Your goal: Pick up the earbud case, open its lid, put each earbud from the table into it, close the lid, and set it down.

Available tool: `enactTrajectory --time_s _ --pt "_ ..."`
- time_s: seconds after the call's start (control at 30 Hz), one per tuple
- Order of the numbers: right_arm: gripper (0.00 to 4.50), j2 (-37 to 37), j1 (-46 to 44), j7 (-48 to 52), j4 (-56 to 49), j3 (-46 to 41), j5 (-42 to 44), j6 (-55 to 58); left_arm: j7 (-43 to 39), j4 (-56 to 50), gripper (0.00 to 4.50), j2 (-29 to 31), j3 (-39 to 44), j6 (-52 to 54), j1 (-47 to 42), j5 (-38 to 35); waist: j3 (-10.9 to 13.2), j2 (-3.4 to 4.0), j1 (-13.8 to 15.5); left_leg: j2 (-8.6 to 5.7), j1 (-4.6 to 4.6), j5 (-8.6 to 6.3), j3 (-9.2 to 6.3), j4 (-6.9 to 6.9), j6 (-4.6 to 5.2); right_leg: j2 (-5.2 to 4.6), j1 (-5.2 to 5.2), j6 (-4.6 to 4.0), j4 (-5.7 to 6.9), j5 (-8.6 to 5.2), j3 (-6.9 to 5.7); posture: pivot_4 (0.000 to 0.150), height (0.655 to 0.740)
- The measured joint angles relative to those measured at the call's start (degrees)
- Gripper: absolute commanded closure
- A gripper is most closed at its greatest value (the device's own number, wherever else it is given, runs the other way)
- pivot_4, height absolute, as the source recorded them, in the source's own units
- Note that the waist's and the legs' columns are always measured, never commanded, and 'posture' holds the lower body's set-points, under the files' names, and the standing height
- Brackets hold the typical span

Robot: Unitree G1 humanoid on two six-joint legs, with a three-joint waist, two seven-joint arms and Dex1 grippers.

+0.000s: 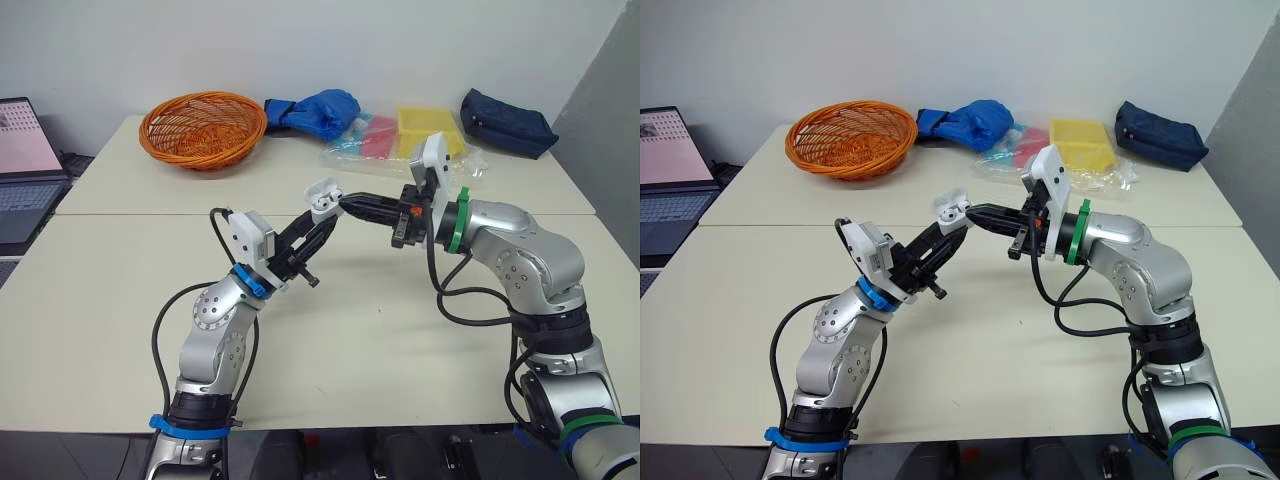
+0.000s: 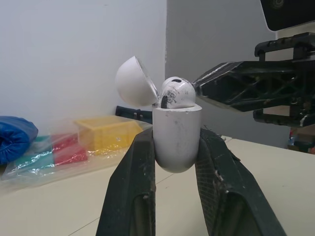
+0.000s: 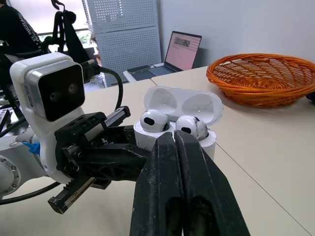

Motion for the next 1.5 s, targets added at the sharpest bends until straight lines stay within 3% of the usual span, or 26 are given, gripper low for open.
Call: enactTrajectory --time_s 0.13,0.23,0.4,0.6,0.67,0.77,1.07,1.5 --pt "4.48 -4.80 -1.66 3.28 -0.21 -3.70 6.47 5.91 -0.09 0.00 3.77 0.59 0.12 -0.01 0.09 0.03 0.00 0.00 0.05 -0.02 -0.02 0.00 0.00 0.00 0.00 -0.03 -0.01 0.00 -0.03 0.00 -0.01 0.150 0.7400" --pt "3.87 -5.94 -5.63 3.65 1.45 -4.47 7.87 7.27 -0.78 0.05 3.77 1.05 -0.06 0.00 0.07 0.02 0.00 0.00 -0.20 0.00 0.05 0.00 0.02 0.00 0.00 0.00 -0.02 -0.01 0.01 0.00 0.00 0.150 0.7400" --pt "2.04 -5.27 -12.76 3.45 14.14 -3.04 1.99 3.50 -4.89 1.40 3.77 3.18 -0.97 0.00 -0.73 -0.05 0.01 0.01 -0.09 0.00 0.07 0.00 0.03 0.00 0.01 0.03 -0.01 -0.04 0.03 -0.01 -0.02 0.150 0.7400" --pt "0.02 0.91 -18.38 0.36 29.47 0.64 -6.25 0.10 -7.93 4.66 3.77 3.64 -1.12 -0.11 -3.97 -0.10 0.02 0.03 -0.16 0.00 -0.16 -0.01 0.13 -0.04 0.01 0.03 -0.24 -0.03 0.01 0.01 0.00 0.150 0.7400" --pt "0.02 2.44 -20.63 -0.29 32.41 0.78 -7.74 -0.45 -8.54 4.98 3.77 3.74 -1.05 -0.11 -4.08 -0.10 0.02 0.03 -0.07 0.01 -0.30 -0.01 0.04 -0.04 0.01 0.03 -0.31 -0.18 -0.01 0.08 -0.01 0.150 0.7400" --pt "0.91 5.02 -23.70 -0.04 35.46 0.99 -9.52 -1.54 -9.15 5.06 3.77 3.70 -1.17 -0.10 -4.39 -0.10 0.02 0.03 -0.02 0.01 -0.37 -0.01 0.00 -0.06 0.01 0.02 -0.34 -0.21 -0.04 0.10 -0.03 0.150 0.7400" --pt "4.39 4.50 -24.35 8.73 33.31 4.73 -9.81 0.82 -9.70 5.05 3.77 3.71 -1.20 -0.09 -4.53 -0.09 0.03 0.04 0.07 -0.02 -0.42 -0.01 -0.05 -0.03 0.02 -0.04 -0.34 -0.17 -0.04 0.08 -0.12 0.150 0.7400" --pt "4.45 -6.22 -21.38 19.10 21.60 11.67 -13.05 3.04 -10.64 5.01 3.77 3.74 -3.36 -0.02 -3.81 0.12 0.04 0.06 0.13 -0.03 -0.42 -0.01 -0.09 0.01 0.01 -0.05 -0.33 -0.15 -0.02 0.06 -0.13 0.150 0.7400"
